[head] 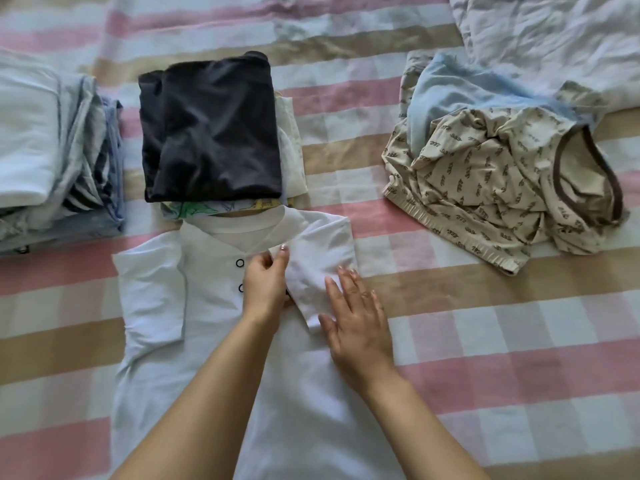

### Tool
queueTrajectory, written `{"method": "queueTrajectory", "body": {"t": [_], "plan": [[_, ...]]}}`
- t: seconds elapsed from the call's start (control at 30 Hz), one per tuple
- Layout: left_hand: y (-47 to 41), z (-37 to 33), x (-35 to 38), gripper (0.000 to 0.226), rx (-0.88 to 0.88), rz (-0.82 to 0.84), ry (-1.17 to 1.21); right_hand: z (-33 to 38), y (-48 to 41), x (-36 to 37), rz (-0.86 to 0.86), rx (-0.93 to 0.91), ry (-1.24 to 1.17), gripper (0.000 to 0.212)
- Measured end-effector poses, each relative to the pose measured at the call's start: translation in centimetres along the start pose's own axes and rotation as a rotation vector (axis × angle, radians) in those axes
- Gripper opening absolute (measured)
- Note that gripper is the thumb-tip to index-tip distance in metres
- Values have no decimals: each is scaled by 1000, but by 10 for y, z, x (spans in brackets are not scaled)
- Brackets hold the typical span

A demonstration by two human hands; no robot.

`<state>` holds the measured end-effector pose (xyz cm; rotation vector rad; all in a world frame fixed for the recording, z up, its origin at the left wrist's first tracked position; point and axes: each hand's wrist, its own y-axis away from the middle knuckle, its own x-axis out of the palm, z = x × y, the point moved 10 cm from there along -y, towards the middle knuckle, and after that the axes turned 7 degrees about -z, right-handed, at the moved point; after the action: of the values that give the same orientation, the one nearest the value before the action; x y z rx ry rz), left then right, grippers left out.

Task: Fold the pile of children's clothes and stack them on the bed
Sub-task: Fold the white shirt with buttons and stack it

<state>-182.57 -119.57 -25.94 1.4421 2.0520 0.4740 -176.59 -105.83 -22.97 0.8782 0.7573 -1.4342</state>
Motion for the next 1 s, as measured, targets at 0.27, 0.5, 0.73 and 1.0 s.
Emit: {"method": "queueTrajectory", "body": {"t": [0.27,0.5,0.73,1.0], "plan": [[36,-5,-7,82,399,-4,-344,-17,15,41,257,-35,341,63],[85,-3,-41,40,890,-10,-602,7,25,14,103,-163,323,61],[126,49,-39,37,1157,206,-1061,21,72,30,172,-265,353,61],[152,81,-159,28,1094,151,-831,18,166,-8,75,-387,165,48]]}}
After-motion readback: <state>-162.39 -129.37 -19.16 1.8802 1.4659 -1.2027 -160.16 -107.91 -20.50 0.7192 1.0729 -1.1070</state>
